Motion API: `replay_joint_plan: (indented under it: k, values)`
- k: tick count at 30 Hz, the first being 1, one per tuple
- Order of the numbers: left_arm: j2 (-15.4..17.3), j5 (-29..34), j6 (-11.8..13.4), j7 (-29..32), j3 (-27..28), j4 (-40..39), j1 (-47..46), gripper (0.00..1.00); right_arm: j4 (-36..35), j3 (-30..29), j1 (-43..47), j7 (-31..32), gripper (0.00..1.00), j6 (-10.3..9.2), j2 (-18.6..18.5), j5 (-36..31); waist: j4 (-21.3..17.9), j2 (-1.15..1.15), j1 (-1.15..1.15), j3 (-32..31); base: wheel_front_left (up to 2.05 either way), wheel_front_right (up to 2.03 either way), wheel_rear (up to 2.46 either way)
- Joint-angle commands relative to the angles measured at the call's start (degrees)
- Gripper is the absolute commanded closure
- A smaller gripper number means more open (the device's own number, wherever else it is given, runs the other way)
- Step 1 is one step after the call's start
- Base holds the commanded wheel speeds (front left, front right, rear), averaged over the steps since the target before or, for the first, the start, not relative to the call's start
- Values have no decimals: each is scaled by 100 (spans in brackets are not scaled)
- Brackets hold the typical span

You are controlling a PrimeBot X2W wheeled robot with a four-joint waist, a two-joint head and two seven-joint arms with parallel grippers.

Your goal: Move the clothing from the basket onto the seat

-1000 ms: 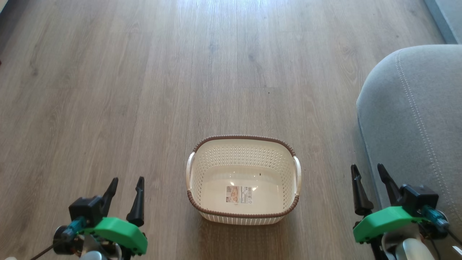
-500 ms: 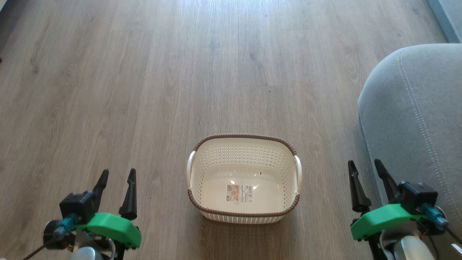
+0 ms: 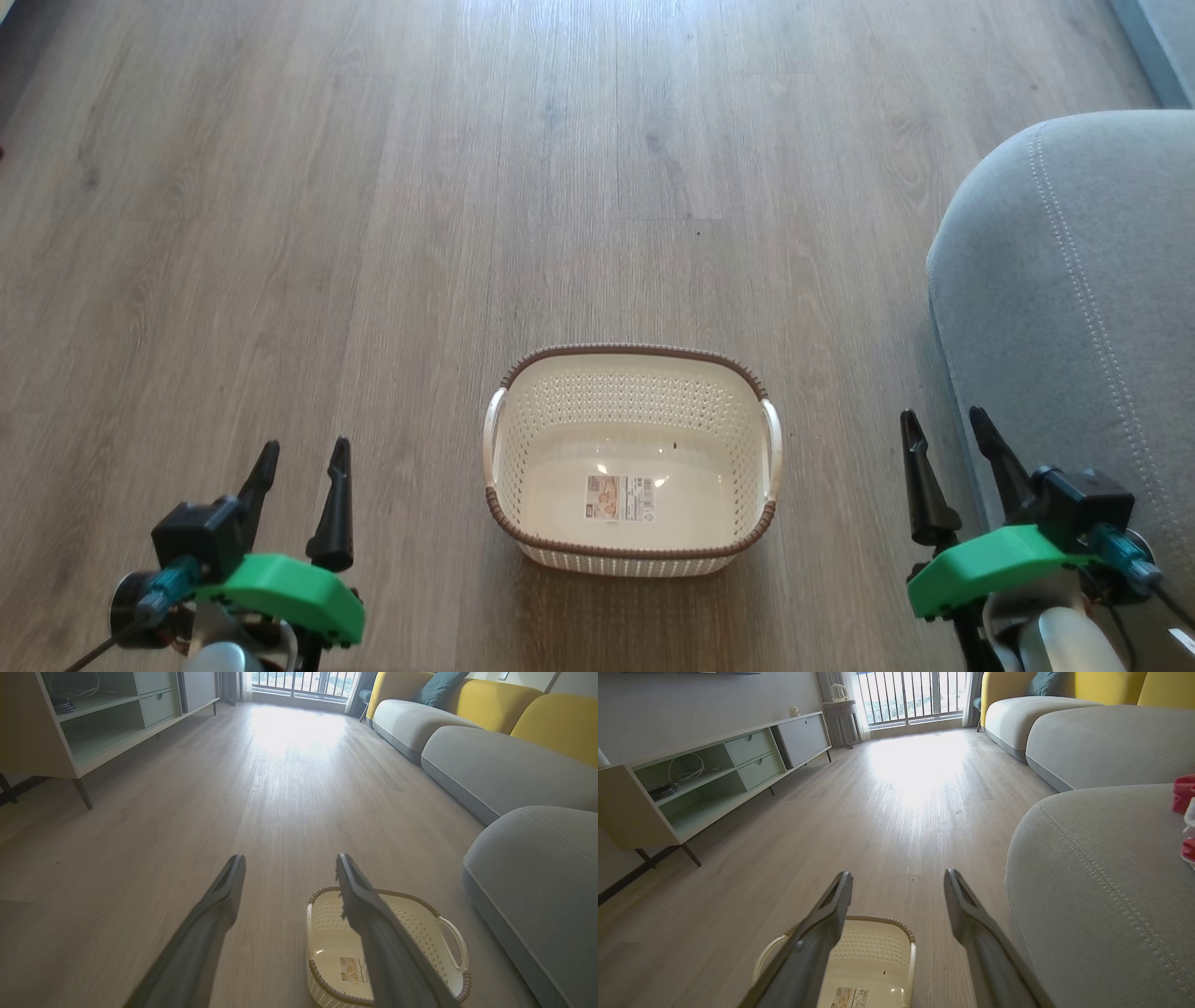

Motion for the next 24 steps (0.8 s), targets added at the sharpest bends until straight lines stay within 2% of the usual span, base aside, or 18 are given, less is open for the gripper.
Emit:
replay_joint_plan:
  k: [1,6,7,10,24]
  values:
    - [23,46,-8,-55,225,-219,-144,0,-203,140,-142,-53,0,-2,-1,38,4,0,0,0,0,0,0]
    - [23,-91,-8,-55,151,-218,-129,0,-182,140,-143,-53,0,-2,-1,52,15,0,0,-6,0,0,0]
    - [-7,-75,1,1,-27,6,2,100,22,4,1,1,100,0,0,9,14,0,0,-5,0,0,0]
    - [-23,-75,1,36,-33,272,96,100,296,16,83,14,100,0,5,15,13,0,0,-5,0,0,0]
    - [-18,-1047,0,288,28,192,36,100,219,-44,22,266,100,0,5,981,-24,0,0,-15,0,0,0]
